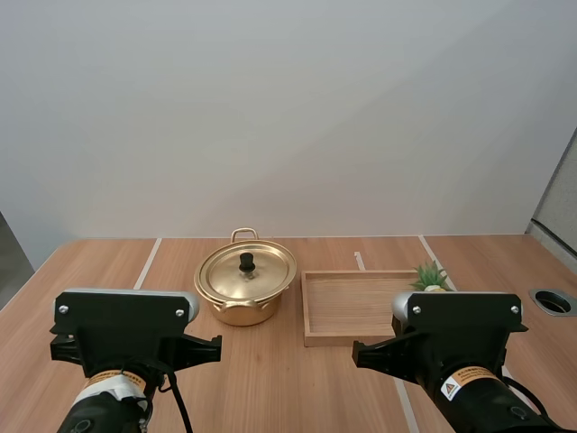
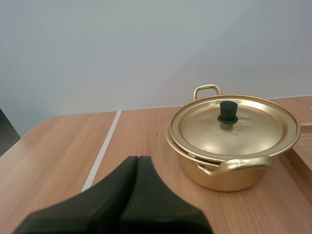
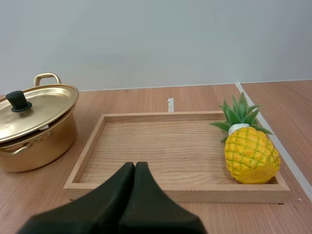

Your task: Open the pot, put the pineapple inside, and close it

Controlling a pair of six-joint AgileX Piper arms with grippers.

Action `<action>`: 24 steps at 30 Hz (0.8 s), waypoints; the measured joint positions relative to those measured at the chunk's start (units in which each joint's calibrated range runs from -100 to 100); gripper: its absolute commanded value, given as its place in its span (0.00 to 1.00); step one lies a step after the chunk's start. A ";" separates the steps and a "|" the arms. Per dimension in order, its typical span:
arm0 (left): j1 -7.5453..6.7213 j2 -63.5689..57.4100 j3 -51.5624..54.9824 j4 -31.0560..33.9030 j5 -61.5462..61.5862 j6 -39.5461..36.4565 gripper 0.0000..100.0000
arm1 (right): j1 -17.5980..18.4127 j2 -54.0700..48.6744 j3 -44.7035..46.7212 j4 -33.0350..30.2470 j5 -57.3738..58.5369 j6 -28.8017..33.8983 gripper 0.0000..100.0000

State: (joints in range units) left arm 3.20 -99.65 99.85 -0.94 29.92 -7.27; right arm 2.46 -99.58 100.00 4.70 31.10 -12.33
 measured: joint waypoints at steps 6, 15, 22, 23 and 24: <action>0.00 0.00 0.00 0.00 0.00 0.00 0.00 | 0.00 0.00 0.00 1.42 0.00 0.00 0.00; 0.00 0.00 0.00 0.00 0.00 0.00 0.00 | 0.00 0.00 0.00 4.67 0.00 0.09 0.00; 0.00 0.00 0.00 0.00 0.00 0.00 0.00 | 0.00 0.00 0.00 2.14 0.00 0.09 0.00; 0.00 0.00 0.00 0.00 0.00 0.00 0.00 | 0.00 0.00 0.00 1.90 0.00 0.09 0.00; 0.00 0.00 0.00 0.00 0.00 0.00 0.00 | 0.00 0.00 0.00 1.66 0.00 0.09 0.00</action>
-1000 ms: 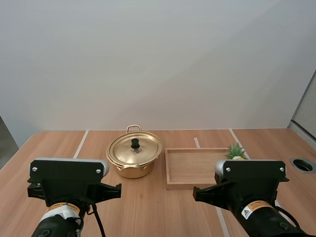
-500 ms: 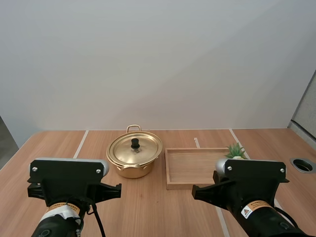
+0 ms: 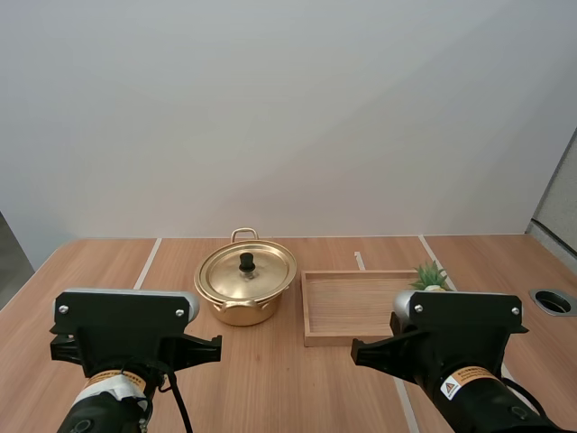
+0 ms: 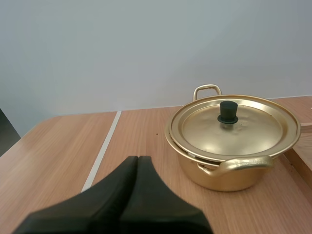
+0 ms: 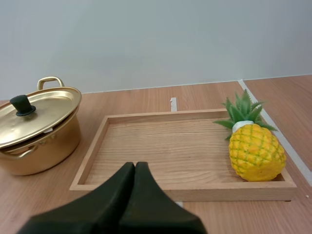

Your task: Open the pot, put the pineapple inside, and close it

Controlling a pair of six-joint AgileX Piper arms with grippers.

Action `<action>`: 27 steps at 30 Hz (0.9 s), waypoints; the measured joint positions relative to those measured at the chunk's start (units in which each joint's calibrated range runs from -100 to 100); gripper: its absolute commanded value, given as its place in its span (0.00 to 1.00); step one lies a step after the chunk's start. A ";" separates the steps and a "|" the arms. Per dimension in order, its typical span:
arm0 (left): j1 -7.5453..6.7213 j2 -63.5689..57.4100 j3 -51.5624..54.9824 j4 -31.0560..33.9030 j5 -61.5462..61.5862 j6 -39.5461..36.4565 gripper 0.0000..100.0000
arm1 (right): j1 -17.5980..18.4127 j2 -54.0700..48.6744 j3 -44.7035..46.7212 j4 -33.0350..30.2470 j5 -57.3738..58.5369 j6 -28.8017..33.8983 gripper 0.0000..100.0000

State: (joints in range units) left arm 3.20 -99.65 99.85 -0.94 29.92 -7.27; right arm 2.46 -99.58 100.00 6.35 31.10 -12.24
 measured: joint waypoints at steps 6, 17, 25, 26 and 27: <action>0.00 0.00 0.00 0.00 -0.94 0.00 0.00 | 0.00 0.00 0.00 -2.04 0.00 -0.11 0.00; 0.00 0.00 0.15 0.00 -24.31 0.12 0.00 | 0.13 0.00 0.00 -6.79 -29.74 -0.80 0.00; 0.00 0.00 -4.32 1.31 -34.01 1.84 0.00 | 0.85 -0.26 -9.64 -7.33 -28.83 -0.80 0.00; 0.00 0.00 -6.13 1.31 -34.22 1.94 0.00 | 0.85 -0.26 -12.14 -7.79 -28.83 -0.80 0.00; 0.00 0.00 -7.63 1.31 -34.39 1.94 0.00 | 0.85 -0.26 -14.04 -8.47 -29.10 -0.80 0.00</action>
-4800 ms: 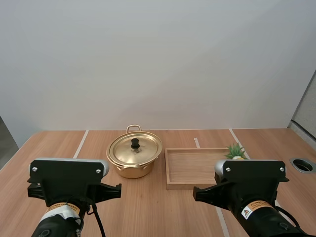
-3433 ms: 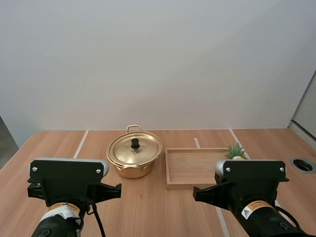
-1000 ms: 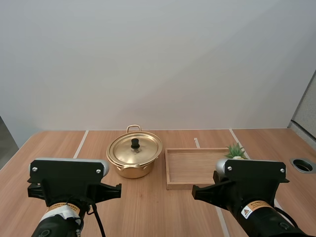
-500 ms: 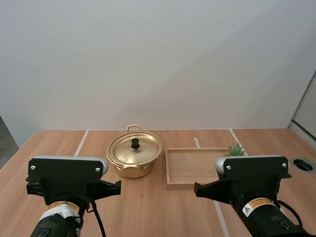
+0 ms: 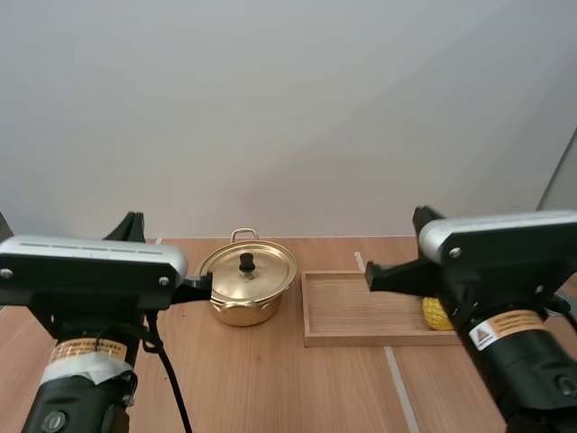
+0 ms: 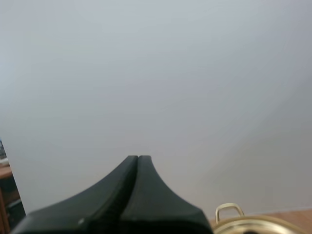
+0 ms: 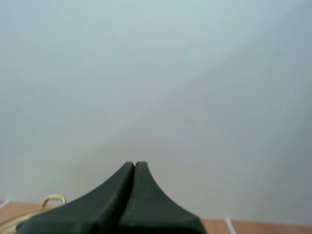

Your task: Open the pot, put the pineapple inside, and close it

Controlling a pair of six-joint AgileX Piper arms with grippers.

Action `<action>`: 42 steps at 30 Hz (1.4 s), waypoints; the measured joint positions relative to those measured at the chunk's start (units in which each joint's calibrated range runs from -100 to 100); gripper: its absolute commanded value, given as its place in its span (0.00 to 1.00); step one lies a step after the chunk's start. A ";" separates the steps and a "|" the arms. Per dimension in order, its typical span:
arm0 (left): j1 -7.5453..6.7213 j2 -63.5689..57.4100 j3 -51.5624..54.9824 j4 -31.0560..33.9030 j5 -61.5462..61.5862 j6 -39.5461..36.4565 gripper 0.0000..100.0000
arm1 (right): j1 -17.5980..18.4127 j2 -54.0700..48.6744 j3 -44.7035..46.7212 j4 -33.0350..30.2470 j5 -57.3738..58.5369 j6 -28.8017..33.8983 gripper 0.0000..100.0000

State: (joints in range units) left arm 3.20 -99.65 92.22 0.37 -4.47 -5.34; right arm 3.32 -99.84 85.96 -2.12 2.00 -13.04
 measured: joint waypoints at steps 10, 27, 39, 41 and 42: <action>0.00 -0.15 -13.22 0.29 1.84 0.00 0.00 | 0.00 -0.16 -13.35 -4.65 3.89 0.00 0.00; 0.00 16.26 -37.88 0.29 12.65 -1.96 0.00 | -0.17 14.47 -32.45 -6.13 9.10 0.00 0.00; 0.00 31.50 -55.39 -0.37 30.98 -2.36 0.00 | -0.87 26.49 -43.84 -6.89 19.75 0.00 0.00; 0.00 33.43 -57.53 -2.05 33.99 -1.35 0.00 | -1.34 27.73 -44.89 -7.29 21.14 0.00 0.00; 0.00 34.25 -58.65 -3.28 35.75 -0.44 0.00 | -1.64 28.37 -45.20 -7.56 21.64 0.00 0.00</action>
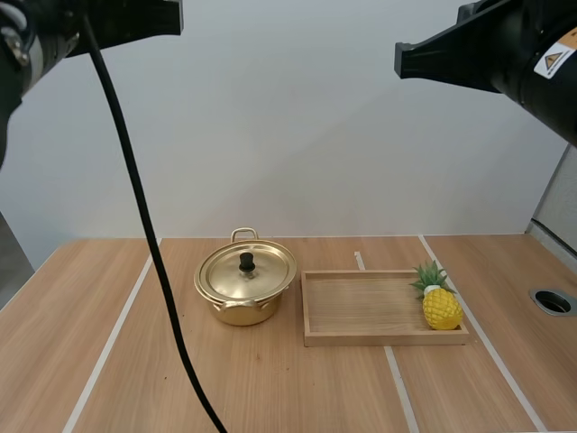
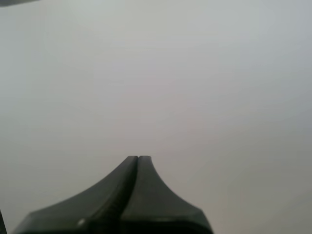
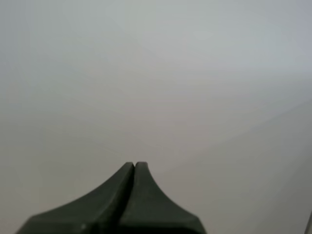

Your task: Open the pot, put the pineapple inside, and close it

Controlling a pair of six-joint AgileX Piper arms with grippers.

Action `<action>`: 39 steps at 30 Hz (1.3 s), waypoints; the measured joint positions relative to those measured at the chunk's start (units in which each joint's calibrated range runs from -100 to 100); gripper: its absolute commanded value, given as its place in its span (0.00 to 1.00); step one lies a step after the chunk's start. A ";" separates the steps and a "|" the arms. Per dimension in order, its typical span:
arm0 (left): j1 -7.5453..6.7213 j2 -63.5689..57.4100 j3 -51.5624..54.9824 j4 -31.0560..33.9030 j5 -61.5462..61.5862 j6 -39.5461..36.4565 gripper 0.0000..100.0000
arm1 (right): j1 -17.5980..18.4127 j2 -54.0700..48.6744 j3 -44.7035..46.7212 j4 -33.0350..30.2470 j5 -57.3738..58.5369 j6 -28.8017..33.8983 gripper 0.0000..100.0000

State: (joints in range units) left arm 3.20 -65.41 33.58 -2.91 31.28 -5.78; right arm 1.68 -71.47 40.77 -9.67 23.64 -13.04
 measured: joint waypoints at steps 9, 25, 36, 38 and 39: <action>0.00 6.70 -7.97 -13.33 20.76 11.35 0.00 | -1.40 5.33 -4.06 -0.23 8.85 0.84 0.00; 0.00 18.70 -10.34 -18.05 38.58 17.36 0.00 | -3.85 16.35 -4.45 -0.23 18.01 1.03 0.00; 0.00 26.21 -10.34 -21.34 47.16 21.88 0.00 | -4.29 16.78 -4.45 -0.23 21.04 1.03 0.00; 0.00 27.19 -10.34 -21.54 47.74 22.45 0.00 | -4.29 16.78 -4.45 -0.23 21.22 1.03 0.00; 0.00 27.70 -10.34 -21.64 47.93 22.81 0.00 | -4.29 16.78 -4.45 -0.23 21.39 1.03 0.00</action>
State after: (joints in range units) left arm 3.20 -37.71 23.23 -24.55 79.21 17.03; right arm -2.61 -54.69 36.32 -9.91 45.03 -12.02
